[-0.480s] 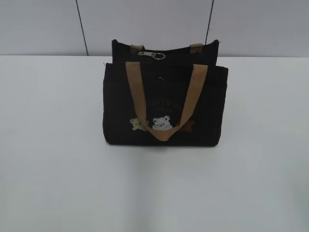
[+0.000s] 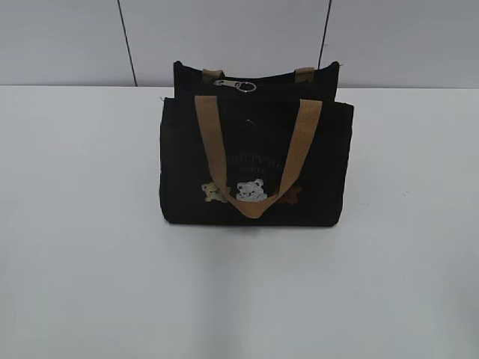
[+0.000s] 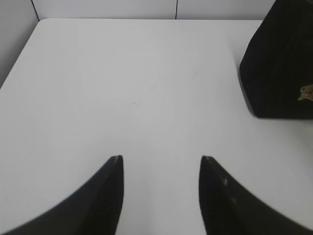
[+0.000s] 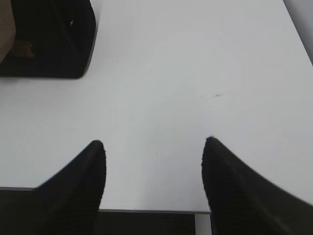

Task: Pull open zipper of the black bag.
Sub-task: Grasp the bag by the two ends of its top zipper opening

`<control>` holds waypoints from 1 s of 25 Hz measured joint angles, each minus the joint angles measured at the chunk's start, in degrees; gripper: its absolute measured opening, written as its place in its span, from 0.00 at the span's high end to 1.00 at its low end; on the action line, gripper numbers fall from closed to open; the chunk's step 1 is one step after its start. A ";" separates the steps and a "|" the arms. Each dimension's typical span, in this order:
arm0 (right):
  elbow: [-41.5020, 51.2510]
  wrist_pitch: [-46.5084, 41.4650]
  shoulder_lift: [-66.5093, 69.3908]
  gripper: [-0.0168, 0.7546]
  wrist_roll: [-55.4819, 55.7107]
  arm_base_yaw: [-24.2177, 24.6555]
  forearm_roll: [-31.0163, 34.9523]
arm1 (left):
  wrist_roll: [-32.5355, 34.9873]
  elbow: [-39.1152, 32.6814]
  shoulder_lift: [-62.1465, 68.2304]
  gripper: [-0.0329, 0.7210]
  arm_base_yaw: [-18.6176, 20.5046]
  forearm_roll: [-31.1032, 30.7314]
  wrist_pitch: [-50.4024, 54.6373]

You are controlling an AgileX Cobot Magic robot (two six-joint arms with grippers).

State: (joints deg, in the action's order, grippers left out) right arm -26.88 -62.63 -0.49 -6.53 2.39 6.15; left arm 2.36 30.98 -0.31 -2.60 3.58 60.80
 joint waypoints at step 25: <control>0.00 0.00 0.00 0.37 0.00 0.00 0.02 | 0.00 3.88 0.65 0.23 0.00 0.13 -6.97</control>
State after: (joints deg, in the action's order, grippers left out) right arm -26.88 -62.63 -0.49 -6.53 2.39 6.17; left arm 2.36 34.86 0.34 -2.60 3.71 53.84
